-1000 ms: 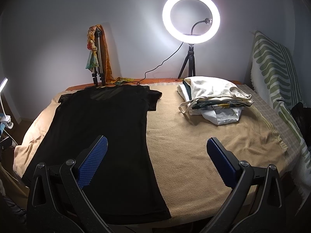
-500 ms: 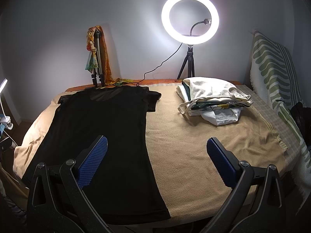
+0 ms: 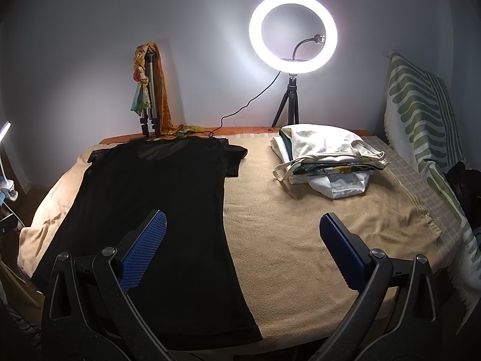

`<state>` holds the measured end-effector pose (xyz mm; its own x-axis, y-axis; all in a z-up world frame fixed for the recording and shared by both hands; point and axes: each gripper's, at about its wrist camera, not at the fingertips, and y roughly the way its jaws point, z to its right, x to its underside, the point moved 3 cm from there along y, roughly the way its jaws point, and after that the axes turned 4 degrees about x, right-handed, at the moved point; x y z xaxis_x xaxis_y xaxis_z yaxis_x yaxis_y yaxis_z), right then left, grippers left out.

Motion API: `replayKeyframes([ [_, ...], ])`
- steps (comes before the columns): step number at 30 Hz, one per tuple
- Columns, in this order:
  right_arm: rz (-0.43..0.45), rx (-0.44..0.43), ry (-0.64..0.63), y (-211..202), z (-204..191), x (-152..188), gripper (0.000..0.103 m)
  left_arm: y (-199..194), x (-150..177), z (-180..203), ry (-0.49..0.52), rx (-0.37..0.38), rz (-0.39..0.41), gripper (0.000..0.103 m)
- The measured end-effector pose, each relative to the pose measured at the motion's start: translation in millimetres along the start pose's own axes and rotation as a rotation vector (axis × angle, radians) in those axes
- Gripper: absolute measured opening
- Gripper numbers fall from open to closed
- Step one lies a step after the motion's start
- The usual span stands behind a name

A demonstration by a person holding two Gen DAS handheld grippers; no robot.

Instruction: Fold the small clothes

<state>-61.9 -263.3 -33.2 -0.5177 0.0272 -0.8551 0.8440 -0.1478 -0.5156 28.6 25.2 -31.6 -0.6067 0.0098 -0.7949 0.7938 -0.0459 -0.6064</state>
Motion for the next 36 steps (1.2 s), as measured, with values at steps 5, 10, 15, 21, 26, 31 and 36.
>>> replayKeyframes([
  [5, 0.000, -0.001, -0.001, -0.1, -0.4, 0.2, 0.103, 1.3, 2.7, -1.8, -0.001, -0.003, -0.004, 0.103],
  [10, 0.001, -0.001, -0.001, 0.0, -0.5, -0.3, 0.103, 2.5, 6.5, -5.3, -0.004, -0.008, -0.011, 0.103],
  [15, 0.002, 0.003, -0.003, 0.5, -4.4, -3.3, 0.103, 4.7, 9.8, -10.9, -0.007, -0.018, -0.022, 0.103],
  [21, -0.008, 0.006, -0.020, 2.7, -14.2, -5.1, 0.103, 8.3, 14.8, -22.3, -0.021, -0.026, -0.039, 0.103],
  [26, -0.008, 0.013, -0.057, 0.3, -27.1, -7.9, 0.103, 9.2, 17.8, -28.8, -0.031, -0.029, -0.048, 0.103],
  [31, -0.011, -0.005, -0.090, -3.6, -39.5, -10.7, 0.103, 11.1, 20.4, -33.7, -0.042, -0.025, -0.059, 0.102],
  [36, -0.017, -0.109, -0.094, -6.1, -57.9, -27.1, 0.103, 16.7, 26.3, -43.4, -0.101, 0.047, -0.089, 0.087],
])
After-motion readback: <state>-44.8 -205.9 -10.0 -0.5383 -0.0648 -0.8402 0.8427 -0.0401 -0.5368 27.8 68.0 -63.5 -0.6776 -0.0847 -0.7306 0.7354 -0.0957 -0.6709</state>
